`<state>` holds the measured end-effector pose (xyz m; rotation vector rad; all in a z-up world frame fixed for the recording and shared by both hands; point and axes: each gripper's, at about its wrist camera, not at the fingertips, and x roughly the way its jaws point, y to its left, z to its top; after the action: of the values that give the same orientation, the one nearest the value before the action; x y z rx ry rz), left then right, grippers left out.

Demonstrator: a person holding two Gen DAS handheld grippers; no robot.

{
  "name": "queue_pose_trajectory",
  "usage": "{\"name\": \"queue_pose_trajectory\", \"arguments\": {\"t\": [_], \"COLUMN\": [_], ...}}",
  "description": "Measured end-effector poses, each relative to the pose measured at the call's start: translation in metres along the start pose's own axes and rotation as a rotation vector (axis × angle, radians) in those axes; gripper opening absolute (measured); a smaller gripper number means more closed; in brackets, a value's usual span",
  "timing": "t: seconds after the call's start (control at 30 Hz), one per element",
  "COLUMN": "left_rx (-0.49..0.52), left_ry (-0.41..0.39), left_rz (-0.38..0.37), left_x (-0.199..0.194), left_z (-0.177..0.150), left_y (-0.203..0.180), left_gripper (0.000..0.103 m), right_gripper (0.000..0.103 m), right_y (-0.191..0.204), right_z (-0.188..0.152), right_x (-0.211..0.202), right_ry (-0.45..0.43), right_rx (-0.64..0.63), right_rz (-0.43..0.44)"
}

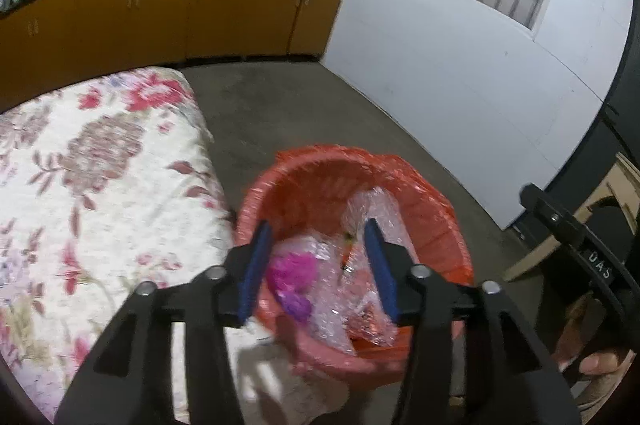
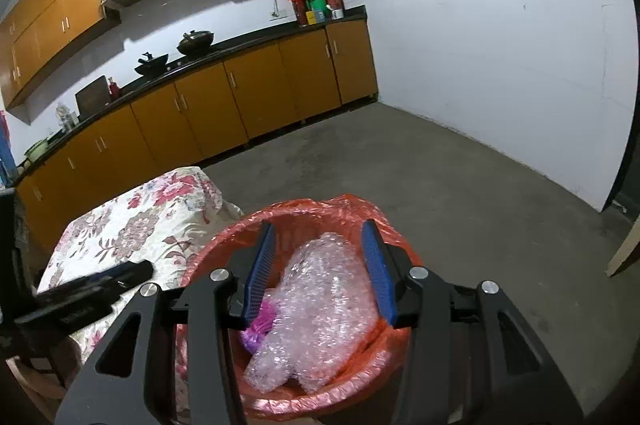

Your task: Collect trash

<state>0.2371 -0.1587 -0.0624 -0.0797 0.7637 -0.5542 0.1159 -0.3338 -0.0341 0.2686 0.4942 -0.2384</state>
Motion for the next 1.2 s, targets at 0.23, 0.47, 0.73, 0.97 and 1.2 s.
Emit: {"name": "queue_pose_trajectory", "arguments": {"t": [0.23, 0.47, 0.73, 0.97, 1.2], "left_rx": [0.028, 0.033, 0.042, 0.006, 0.005], "left_ry": [-0.129, -0.243, -0.3, -0.314, -0.353], "left_rz": [0.1, 0.227, 0.344, 0.385, 0.422], "left_x": [-0.055, -0.118, -0.172, -0.207, -0.232], "left_z": [-0.005, -0.025, -0.055, -0.077, -0.094], "left_y": [0.008, 0.014, 0.018, 0.02, 0.013], "left_gripper": [0.085, 0.099, 0.099, 0.099, 0.099], "right_gripper": [0.097, 0.101, 0.101, 0.101, 0.101], "right_y": [0.009, 0.036, 0.067, 0.091, 0.103], "right_z": [-0.004, -0.018, -0.035, -0.048, -0.06], "right_x": [-0.041, -0.078, -0.109, -0.136, -0.149], "right_ry": [-0.097, -0.163, -0.142, -0.164, -0.153], "right_rx": [-0.031, -0.116, -0.163, -0.196, -0.207], "right_rz": [-0.057, -0.131, -0.093, -0.071, -0.068]}}
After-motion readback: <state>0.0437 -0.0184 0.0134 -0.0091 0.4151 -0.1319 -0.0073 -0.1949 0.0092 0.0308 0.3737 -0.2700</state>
